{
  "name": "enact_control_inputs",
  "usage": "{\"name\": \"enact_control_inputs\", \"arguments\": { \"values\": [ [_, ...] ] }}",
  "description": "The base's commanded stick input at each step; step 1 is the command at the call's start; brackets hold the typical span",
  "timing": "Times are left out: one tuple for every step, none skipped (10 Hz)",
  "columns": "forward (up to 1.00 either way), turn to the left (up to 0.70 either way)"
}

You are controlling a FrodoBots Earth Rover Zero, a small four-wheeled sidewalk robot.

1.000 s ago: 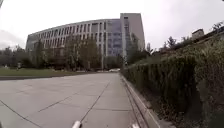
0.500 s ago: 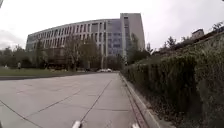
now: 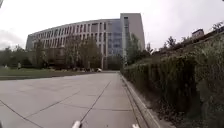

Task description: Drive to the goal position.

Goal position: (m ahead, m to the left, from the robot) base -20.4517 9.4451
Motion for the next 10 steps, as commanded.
{"name": "enact_control_inputs", "arguments": {
  "values": [
    [0.07, 0.00],
    [0.07, 0.00],
    [0.06, 0.00],
    [0.07, 0.00],
    [0.06, 0.00],
    [0.07, 0.00],
    [0.07, 0.00],
    [0.07, 0.00],
    [0.07, 0.00],
    [0.07, 0.00]
  ]
}}
